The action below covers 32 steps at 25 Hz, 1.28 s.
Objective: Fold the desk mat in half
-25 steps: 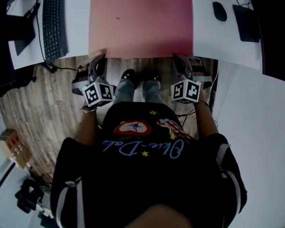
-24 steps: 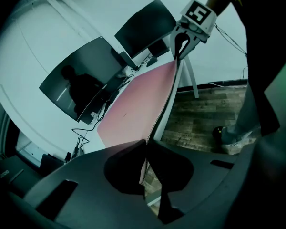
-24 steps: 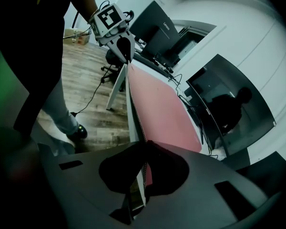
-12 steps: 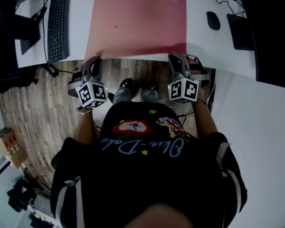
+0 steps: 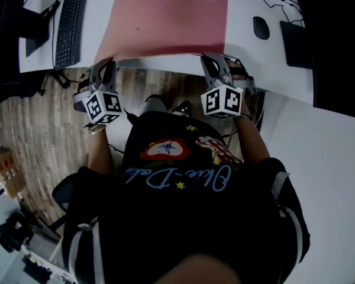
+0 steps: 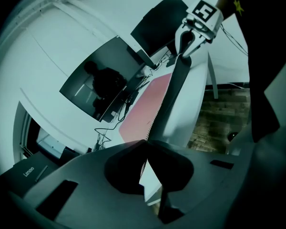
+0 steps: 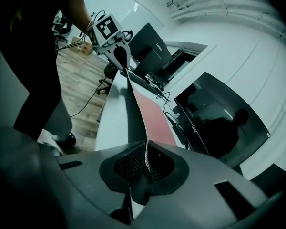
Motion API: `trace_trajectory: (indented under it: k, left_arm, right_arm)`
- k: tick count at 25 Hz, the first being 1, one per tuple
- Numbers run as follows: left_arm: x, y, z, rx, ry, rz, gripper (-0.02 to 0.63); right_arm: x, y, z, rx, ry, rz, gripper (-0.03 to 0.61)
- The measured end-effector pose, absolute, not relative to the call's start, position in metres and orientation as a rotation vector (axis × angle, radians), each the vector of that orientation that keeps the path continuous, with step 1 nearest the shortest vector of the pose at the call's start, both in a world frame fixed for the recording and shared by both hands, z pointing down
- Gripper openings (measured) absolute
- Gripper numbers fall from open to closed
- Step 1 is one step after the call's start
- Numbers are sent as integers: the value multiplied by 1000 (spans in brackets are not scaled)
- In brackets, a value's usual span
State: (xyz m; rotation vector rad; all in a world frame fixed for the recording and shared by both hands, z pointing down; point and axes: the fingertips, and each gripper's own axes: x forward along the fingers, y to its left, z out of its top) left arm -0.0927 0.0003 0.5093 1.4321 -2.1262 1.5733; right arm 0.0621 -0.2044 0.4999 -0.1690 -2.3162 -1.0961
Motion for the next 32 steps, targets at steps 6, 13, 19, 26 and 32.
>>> trace_trajectory:
  k: [6, 13, 19, 26, 32]
  left_arm:
    - [-110, -16, 487, 1437, -2199, 1545, 14]
    - [-153, -53, 475, 1496, -2224, 1546, 14]
    - [-187, -84, 468, 1567, -2231, 1547, 14]
    - [-222, -116, 467, 1647, -2201, 1554, 14]
    - [-246, -139, 475, 1701, -2143, 1552, 14]
  right_arm:
    - [49, -218, 492, -152, -2342, -1052, 12]
    - [12, -247, 483, -81, -2327, -1028, 12]
    - [-18, -273, 469, -19, -2306, -1047, 12]
    - [-47, -300, 464, 54, -2279, -1037, 12]
    - [-68, -321, 465, 94, -2247, -1013, 12]
